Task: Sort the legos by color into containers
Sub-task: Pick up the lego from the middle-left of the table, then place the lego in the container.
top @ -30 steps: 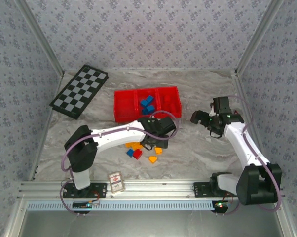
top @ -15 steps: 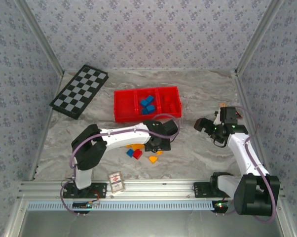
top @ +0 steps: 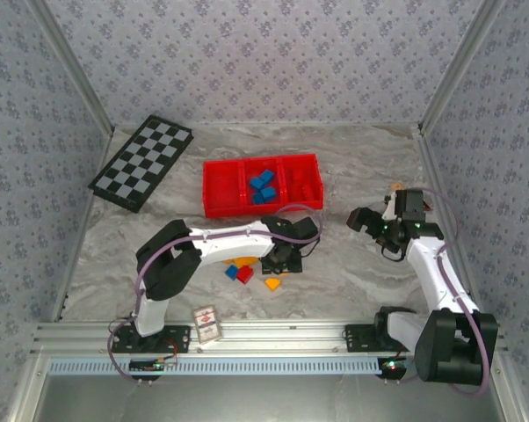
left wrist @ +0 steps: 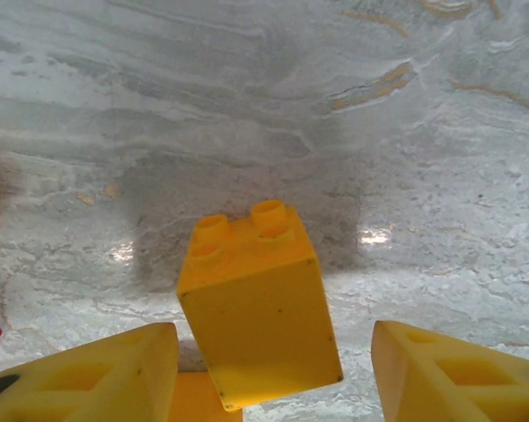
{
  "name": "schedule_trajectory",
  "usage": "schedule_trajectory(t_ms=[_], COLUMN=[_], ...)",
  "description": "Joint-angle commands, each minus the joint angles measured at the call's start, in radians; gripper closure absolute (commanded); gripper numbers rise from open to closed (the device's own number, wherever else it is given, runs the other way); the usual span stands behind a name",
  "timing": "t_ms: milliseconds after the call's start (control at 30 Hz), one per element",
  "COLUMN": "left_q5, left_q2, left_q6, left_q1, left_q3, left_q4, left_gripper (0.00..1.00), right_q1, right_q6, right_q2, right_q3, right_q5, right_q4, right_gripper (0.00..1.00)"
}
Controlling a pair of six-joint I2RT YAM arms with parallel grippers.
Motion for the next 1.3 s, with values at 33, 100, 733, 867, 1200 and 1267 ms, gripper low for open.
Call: schedule_trajectory(t_ms=[33,100,733,867,1200,1267], left_q5=[0.009,0.006,-0.023,-0.097,-0.202,-0.197], left_q2=[0.007,0.0,-0.105,-0.184,-0.357,-0.354], left_q6=[-0.007,-0.003,0.119,0.188,0.429,0.47], left_q1=[0.012,0.022,0.076,0.128,0.389,0.463], left_q3=[-0.017,-0.03,-0.147,-0.118,0.011,0.047], left_q4=[0.021,0.03,0.173,0.081,-0.072,-0.099], left_gripper=[0.45,0.48,0.66,0.66,0.66,0.64], right_q1=[-0.011,-0.011,-0.016,-0.018,-0.017,-0.018], right_q6=[-0.016,-0.016,-0.011,-0.01,-0.006,-0.008], right_q2=[-0.016,-0.015,0.004,0.004,0.02,0.022], right_q3=[0.003,0.004,0.023,0.029,0.044,0.049], right_q5=[-0.013,-0.013,-0.006,-0.004,-0.017,-0.015], right_q4=[-0.005,-0.005,-0.01,-0.011,-0.01,-0.012], right_gripper=[0.0,0.0,0.0,0.0,0.0,0.0])
